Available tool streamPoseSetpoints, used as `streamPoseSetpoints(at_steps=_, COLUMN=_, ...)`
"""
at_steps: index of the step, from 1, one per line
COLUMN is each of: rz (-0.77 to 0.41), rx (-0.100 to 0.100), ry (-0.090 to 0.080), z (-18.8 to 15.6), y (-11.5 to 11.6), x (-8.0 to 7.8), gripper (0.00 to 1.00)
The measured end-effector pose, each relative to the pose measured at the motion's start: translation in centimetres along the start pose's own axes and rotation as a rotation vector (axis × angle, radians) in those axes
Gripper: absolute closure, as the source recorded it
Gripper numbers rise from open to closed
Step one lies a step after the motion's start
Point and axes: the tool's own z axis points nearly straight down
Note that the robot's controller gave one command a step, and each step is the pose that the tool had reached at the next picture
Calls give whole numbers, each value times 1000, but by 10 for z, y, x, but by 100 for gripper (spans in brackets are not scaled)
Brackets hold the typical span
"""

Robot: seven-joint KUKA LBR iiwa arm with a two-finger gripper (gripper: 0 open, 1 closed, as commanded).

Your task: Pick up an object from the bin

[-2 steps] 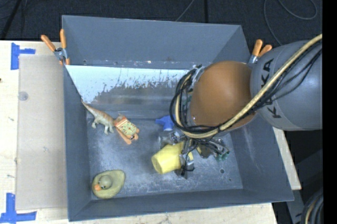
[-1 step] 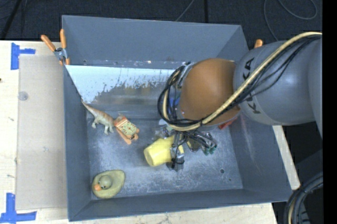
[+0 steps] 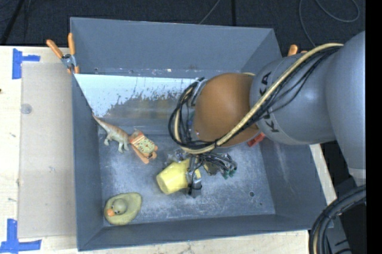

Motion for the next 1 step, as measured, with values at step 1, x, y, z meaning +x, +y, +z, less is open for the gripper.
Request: streamPoseSetpoints(at_steps=1, rz=-42, rx=6, ry=-20, z=-164, y=-29, x=-7, gripper=100)
